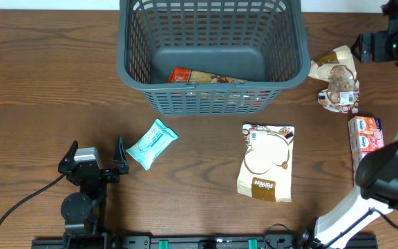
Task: Pack container
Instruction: 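Move the right gripper to the brown snack pouch at right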
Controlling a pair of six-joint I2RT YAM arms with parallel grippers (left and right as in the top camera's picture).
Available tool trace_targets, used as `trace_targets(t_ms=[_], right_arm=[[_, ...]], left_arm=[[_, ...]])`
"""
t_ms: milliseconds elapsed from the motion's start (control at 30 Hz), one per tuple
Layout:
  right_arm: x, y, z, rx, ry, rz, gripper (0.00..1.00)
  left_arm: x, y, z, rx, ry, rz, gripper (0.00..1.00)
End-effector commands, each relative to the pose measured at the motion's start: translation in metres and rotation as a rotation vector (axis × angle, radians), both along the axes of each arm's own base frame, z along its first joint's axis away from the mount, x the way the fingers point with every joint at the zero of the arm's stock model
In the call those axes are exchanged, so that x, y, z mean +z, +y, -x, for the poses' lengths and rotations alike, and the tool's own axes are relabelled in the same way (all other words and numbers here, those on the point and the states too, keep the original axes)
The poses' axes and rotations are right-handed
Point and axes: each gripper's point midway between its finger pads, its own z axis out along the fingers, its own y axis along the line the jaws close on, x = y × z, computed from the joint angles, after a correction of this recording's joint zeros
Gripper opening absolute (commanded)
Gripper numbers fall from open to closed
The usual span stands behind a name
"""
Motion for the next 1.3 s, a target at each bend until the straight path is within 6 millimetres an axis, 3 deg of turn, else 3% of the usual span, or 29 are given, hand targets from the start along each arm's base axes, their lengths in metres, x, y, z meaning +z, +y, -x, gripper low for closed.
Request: trace_targets(t_ms=[0, 367, 800, 967, 1267], right_arm=[[-0.027, -0.006, -0.007, 0.038, 0.051, 0.011, 0.96], [-0.111, -0.006, -0.014, 0.065, 0.207, -0.047, 0.97], [-0.167, 0.008, -0.007, 0.110, 0.332, -0.102, 0.99], [-0.182, 0.015, -0.004, 0.120, 0.366, -0.117, 0.99], [-0.185, 0.015, -0.007, 0.107, 0.369, -0.108, 0.99]], left_arm=[[-0.017, 0.002, 0.001, 0.013, 0.052, 0.000, 0.99], [-0.017, 0.002, 0.001, 0.013, 0.052, 0.000, 0.99], [-0.016, 0.002, 0.001, 0.013, 0.051, 0.000, 0.99], [-0.016, 0.002, 0.001, 0.014, 0.048, 0.000, 0.99], [-0.016, 0.002, 0.001, 0.013, 0.048, 0.000, 0.99]])
